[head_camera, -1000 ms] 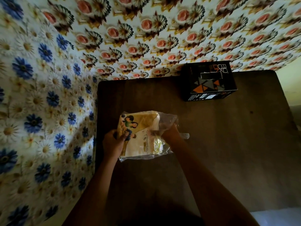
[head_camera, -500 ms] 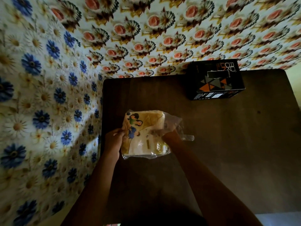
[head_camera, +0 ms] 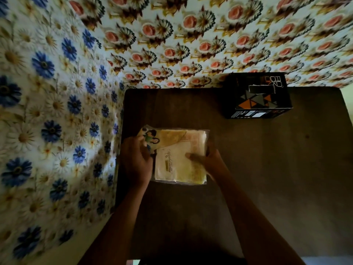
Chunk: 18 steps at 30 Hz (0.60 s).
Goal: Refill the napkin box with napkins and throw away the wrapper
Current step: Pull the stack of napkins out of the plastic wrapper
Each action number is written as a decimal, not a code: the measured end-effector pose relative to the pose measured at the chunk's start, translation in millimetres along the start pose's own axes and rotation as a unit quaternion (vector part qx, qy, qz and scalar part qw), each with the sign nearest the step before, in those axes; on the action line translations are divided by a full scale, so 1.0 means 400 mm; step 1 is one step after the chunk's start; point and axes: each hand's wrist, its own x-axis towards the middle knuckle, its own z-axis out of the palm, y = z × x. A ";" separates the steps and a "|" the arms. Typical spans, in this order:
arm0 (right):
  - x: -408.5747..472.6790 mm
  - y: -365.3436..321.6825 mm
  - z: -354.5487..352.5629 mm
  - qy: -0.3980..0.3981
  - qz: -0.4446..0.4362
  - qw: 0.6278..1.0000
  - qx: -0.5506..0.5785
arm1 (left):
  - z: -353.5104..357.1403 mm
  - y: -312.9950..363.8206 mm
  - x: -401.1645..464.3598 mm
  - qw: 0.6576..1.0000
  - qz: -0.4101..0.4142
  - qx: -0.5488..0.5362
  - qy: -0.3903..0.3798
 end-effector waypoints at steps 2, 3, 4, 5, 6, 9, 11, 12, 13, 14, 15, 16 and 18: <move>0.009 -0.001 0.005 0.005 -0.021 0.999 -0.041 | 0.008 0.001 -0.028 0.988 0.109 -0.066 -0.082; 0.013 0.001 0.005 0.009 -0.028 0.998 -0.053 | 0.014 -0.004 -0.036 0.981 0.125 -0.087 -0.123; 0.016 0.000 0.007 0.013 -0.036 0.997 -0.063 | 0.023 -0.020 -0.038 0.977 0.110 -0.095 -0.157; 0.012 -0.006 0.004 0.015 -0.041 0.997 -0.069 | 0.034 -0.037 -0.038 0.976 0.074 -0.094 -0.183; 0.011 -0.011 0.002 0.021 -0.046 0.996 -0.074 | 0.044 -0.057 -0.035 0.975 0.042 -0.076 -0.204; 0.005 -0.017 -0.021 0.030 -0.059 0.995 -0.077 | 0.072 -0.104 -0.030 0.970 0.067 0.007 -0.235; -0.005 -0.017 -0.043 0.029 -0.053 0.995 -0.079 | 0.080 -0.106 -0.030 0.965 0.086 0.055 -0.242; -0.012 -0.014 -0.059 0.035 -0.047 0.995 -0.077 | 0.079 -0.103 -0.030 0.964 0.091 0.076 -0.239; -0.024 -0.014 -0.078 0.043 -0.047 0.996 -0.066 | 0.077 -0.098 -0.032 0.961 0.102 0.103 -0.235; -0.034 -0.016 -0.098 0.051 -0.048 0.996 -0.058 | 0.076 -0.093 -0.034 0.956 0.111 0.132 -0.237; -0.048 -0.017 -0.120 0.058 -0.050 0.996 -0.048 | 0.073 -0.087 -0.036 0.952 0.116 0.158 -0.234; -0.076 -0.028 -0.170 0.064 -0.055 0.996 -0.035 | 0.068 -0.046 -0.042 0.950 0.117 0.172 -0.235; -0.109 -0.032 -0.234 0.082 -0.050 0.995 0.011 | 0.066 0.005 -0.036 0.950 0.089 0.171 -0.247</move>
